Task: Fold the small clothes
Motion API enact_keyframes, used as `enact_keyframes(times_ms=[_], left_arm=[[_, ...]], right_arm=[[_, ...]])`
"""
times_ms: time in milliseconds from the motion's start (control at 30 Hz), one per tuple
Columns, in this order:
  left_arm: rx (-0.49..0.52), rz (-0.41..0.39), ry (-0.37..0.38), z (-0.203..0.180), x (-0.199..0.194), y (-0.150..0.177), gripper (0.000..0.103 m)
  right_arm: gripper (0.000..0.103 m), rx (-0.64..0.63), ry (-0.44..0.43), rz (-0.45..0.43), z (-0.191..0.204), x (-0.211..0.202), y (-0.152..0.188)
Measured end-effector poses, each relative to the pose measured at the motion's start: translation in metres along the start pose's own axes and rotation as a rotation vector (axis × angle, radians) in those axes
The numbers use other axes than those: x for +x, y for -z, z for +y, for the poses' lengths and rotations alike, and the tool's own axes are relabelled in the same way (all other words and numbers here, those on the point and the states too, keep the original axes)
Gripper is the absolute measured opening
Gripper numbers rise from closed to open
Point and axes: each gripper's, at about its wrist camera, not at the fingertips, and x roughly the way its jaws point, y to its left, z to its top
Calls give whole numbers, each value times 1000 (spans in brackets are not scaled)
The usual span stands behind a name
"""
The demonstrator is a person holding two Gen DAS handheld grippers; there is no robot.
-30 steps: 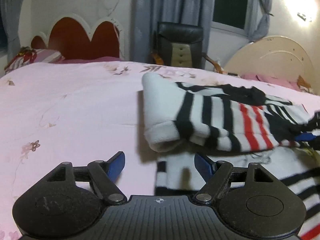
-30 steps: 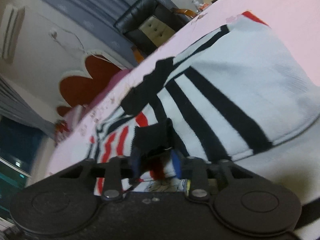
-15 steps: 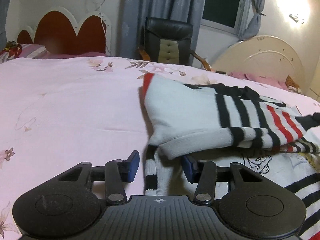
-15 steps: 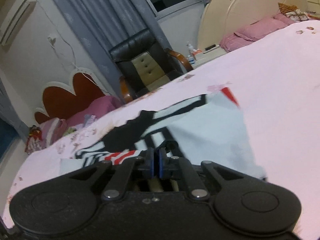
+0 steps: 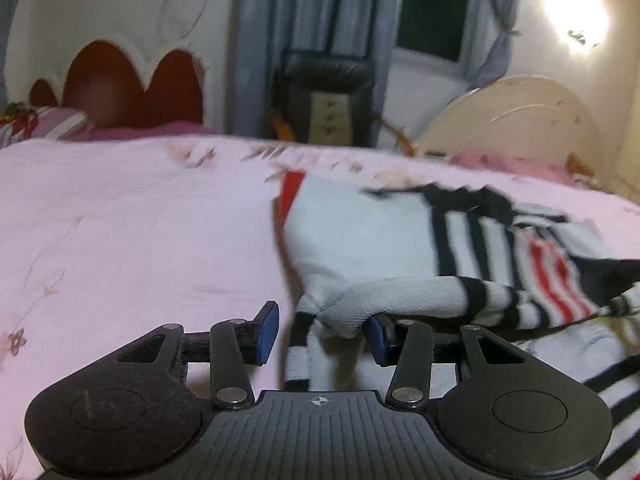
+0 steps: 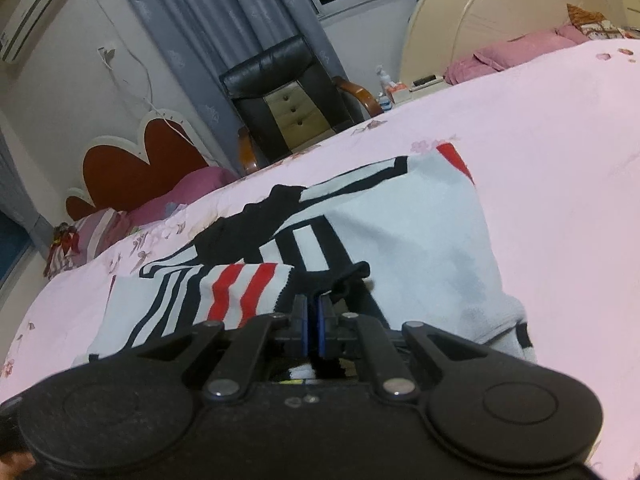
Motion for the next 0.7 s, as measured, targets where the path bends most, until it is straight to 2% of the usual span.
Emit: enact_keyframes(times_ms=[33, 67, 133, 200, 300, 333, 400, 467, 500, 533, 633, 700], left_arm=[[-38, -5, -5, 5, 1, 0, 36], [-100, -6, 10, 14, 1, 1, 34], [-214, -4, 33, 29, 3, 6, 33], [-259, 25, 40, 35, 9, 14, 34], [-228, 36, 46, 33, 8, 15, 37], [-214, 41, 46, 33, 5, 15, 47], [-189, 38, 25, 37, -3, 16, 61], [-170, 20, 32, 43, -16, 16, 61], [-172, 9, 34, 46, -21, 14, 61], [-169, -8, 47, 45, -26, 10, 61], [-132, -46, 108, 30, -27, -7, 61], [-97, -41, 159, 14, -17, -17, 61]], right_arm=[[6, 6, -10, -1, 1, -1, -1], [6, 9, -22, -1, 2, -3, -1], [6, -7, -45, -7, 9, -5, -2], [6, -32, -54, -13, 13, -6, 1], [6, -23, 7, 30, 7, 5, 7], [6, 0, 12, 39, 2, 6, 8], [7, 34, 4, 37, -7, 2, 9], [15, 41, 19, 26, -12, -4, 9], [24, 52, 13, 21, -14, -8, 8], [27, 71, -2, 17, -18, -11, 7], [34, 110, -21, 18, -23, -10, 6], [36, 125, -25, 44, -23, -2, 6]])
